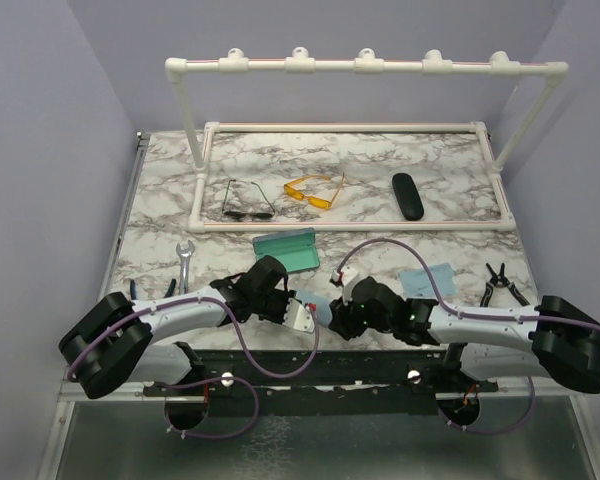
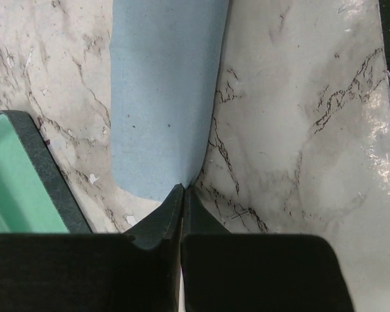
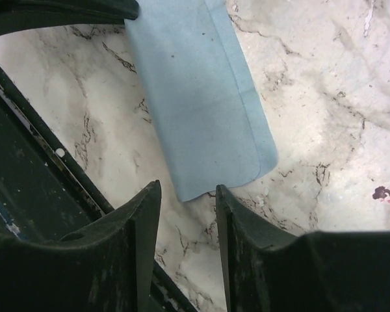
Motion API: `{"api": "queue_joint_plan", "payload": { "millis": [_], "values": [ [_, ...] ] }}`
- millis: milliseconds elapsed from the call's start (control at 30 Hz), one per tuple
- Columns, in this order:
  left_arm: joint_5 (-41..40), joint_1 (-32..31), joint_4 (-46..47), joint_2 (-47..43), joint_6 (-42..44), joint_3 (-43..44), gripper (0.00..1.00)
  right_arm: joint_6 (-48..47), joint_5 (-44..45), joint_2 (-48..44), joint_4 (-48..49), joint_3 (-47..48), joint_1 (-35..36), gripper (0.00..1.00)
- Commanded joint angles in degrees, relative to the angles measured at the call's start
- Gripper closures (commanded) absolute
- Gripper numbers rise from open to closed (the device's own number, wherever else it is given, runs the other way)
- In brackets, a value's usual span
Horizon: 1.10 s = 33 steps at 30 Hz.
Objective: Organize the sunglasses
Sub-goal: Pick up the glasses cleaning cloth from the center of the board.
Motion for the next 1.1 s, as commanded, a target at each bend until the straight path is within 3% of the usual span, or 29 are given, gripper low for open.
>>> {"api": "queue_joint_plan", "payload": {
  "millis": [0,267,467,867,1067],
  "values": [
    [-1.29,-0.05,-3.94,-0.99,-2.08,1.99,1.0,-6.99,2.12,-1.34,7.93,-3.38,0.95,0.55],
    [1.36,-0.05,-6.81,-1.57,-3.15,3.2,1.0,-18.83,-1.91,-2.26,21.03,-10.34,1.92,0.52],
    [1.19,-0.1,-6.33,-2.11,-1.81,2.77,1.0,-21.61,-1.6,0.51,23.41,-10.72,3.52,0.59],
    [1.25,-0.02,-6.62,-3.32,-2.73,2.43,1.0,-14.33,7.99,5.26,17.97,-6.26,8.14,0.64],
    [1.35,-0.01,-6.69,-3.12,-2.91,2.25,1.0,-11.39,10.17,6.92,16.84,-5.54,8.08,0.73]
  ]
}}
